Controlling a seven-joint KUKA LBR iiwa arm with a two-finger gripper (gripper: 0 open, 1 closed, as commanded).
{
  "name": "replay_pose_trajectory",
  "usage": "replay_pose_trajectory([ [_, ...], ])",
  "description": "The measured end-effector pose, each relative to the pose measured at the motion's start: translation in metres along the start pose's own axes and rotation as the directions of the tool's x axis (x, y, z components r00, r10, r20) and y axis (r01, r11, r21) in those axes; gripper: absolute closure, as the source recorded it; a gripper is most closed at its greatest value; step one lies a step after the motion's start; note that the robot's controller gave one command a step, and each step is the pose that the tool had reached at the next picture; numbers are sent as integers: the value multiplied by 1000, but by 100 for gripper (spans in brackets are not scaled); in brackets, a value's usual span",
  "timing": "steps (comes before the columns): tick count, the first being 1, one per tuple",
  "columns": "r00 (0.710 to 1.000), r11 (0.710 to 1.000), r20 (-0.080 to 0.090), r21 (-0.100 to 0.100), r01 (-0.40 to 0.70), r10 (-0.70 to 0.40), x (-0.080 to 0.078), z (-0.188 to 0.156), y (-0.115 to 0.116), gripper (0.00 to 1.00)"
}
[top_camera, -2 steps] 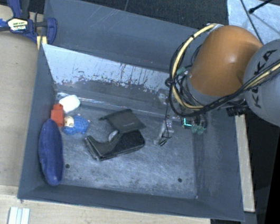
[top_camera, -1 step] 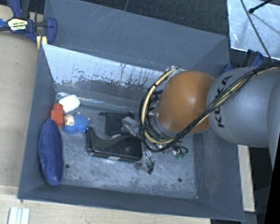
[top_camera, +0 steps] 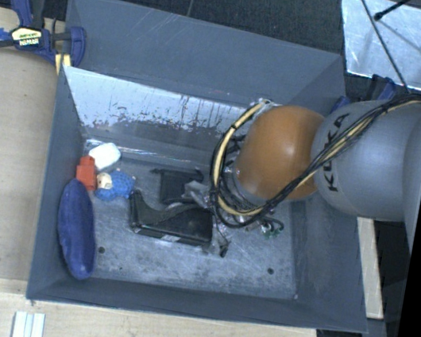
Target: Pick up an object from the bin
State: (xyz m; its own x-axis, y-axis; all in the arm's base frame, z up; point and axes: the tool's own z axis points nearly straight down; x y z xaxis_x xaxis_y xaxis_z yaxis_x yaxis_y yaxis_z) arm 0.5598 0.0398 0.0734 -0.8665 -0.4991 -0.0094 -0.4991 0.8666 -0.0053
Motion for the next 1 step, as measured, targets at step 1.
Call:
replay_pose_trajectory([
  [1,999,999,2,1,-41,41,7,-172,-13,100],
])
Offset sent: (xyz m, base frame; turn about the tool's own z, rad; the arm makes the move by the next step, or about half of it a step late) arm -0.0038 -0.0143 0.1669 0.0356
